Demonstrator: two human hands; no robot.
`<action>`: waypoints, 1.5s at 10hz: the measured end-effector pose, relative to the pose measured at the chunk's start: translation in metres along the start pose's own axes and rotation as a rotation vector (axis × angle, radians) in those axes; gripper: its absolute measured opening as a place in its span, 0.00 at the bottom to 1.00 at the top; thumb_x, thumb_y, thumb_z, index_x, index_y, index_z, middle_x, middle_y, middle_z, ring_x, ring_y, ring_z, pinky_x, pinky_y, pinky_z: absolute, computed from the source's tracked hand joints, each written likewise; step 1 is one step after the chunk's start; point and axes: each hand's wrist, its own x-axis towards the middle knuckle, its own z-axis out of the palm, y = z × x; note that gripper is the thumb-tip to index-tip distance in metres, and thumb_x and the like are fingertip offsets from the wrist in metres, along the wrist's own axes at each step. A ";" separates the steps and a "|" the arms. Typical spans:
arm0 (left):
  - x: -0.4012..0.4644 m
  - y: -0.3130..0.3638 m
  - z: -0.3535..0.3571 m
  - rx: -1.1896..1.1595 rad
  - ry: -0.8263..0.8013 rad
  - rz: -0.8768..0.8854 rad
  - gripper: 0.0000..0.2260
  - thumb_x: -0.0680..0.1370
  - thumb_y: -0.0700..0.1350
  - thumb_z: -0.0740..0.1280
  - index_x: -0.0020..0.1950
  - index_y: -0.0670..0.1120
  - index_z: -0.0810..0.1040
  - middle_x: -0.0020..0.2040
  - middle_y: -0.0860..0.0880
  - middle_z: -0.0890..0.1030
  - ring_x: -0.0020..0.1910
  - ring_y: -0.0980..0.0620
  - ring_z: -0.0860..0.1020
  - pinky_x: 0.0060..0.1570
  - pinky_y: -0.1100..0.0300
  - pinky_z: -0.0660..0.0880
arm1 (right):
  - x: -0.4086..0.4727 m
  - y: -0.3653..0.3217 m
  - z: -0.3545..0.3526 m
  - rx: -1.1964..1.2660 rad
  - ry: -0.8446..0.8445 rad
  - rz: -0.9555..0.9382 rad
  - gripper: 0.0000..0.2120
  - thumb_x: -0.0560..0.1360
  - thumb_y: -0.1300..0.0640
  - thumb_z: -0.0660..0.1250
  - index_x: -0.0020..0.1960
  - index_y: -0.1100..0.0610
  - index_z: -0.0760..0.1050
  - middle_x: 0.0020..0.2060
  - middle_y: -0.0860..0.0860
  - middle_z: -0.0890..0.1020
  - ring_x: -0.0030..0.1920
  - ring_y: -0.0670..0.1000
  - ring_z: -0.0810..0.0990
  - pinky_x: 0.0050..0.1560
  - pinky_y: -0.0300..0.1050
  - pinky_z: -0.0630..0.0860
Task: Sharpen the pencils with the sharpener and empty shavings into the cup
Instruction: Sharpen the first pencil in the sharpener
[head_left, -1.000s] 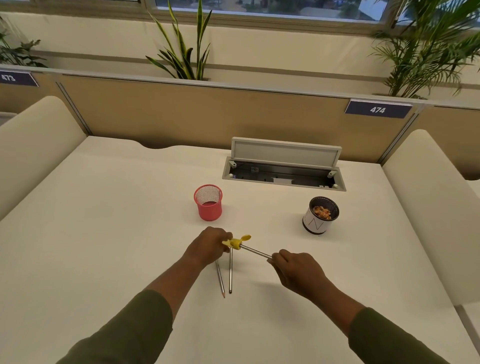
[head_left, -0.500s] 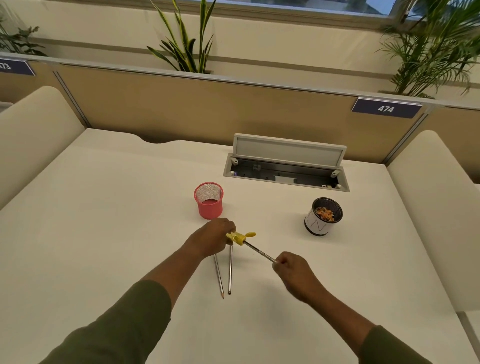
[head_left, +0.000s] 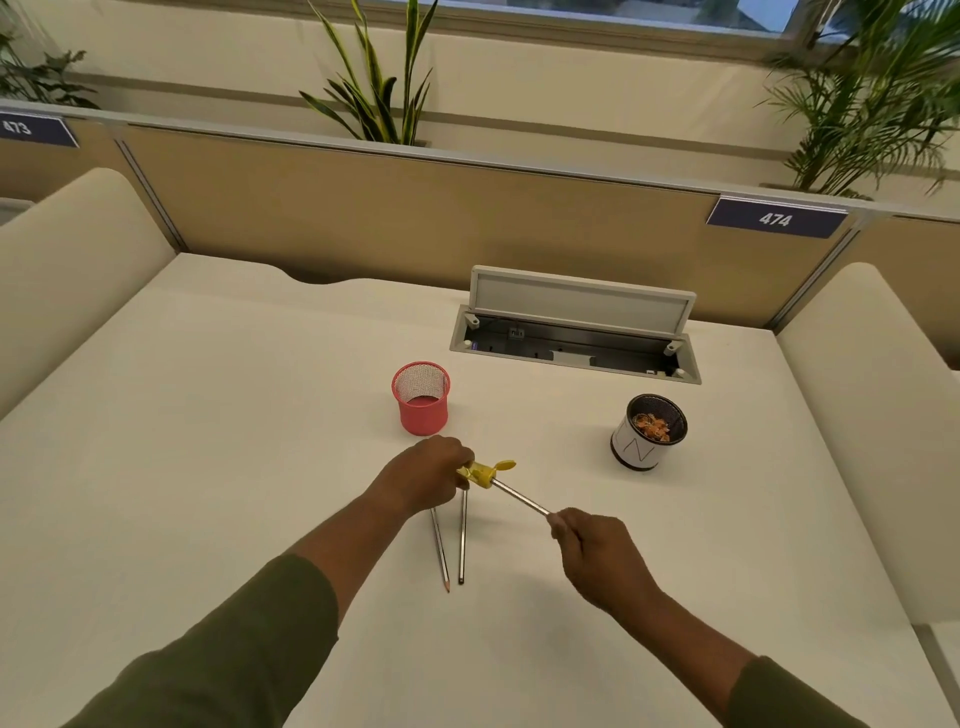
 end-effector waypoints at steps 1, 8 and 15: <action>-0.001 -0.001 -0.001 0.018 0.035 0.022 0.08 0.71 0.36 0.68 0.49 0.44 0.80 0.45 0.46 0.80 0.44 0.46 0.78 0.42 0.51 0.76 | 0.010 -0.017 -0.011 0.953 -0.202 0.851 0.14 0.81 0.53 0.62 0.39 0.59 0.73 0.25 0.48 0.59 0.22 0.45 0.55 0.22 0.36 0.54; -0.007 0.009 -0.006 -0.029 0.040 -0.001 0.09 0.73 0.34 0.67 0.51 0.44 0.80 0.47 0.47 0.80 0.45 0.47 0.77 0.42 0.53 0.76 | 0.004 -0.017 -0.009 0.641 -0.143 0.603 0.16 0.81 0.53 0.60 0.36 0.58 0.72 0.25 0.48 0.61 0.22 0.46 0.58 0.22 0.38 0.56; -0.002 0.018 -0.004 -0.024 0.004 -0.004 0.09 0.73 0.36 0.68 0.51 0.43 0.82 0.46 0.46 0.81 0.45 0.46 0.78 0.44 0.50 0.77 | -0.011 -0.006 -0.005 -0.144 -0.002 -0.053 0.18 0.80 0.50 0.58 0.34 0.56 0.70 0.24 0.45 0.65 0.23 0.50 0.62 0.24 0.43 0.62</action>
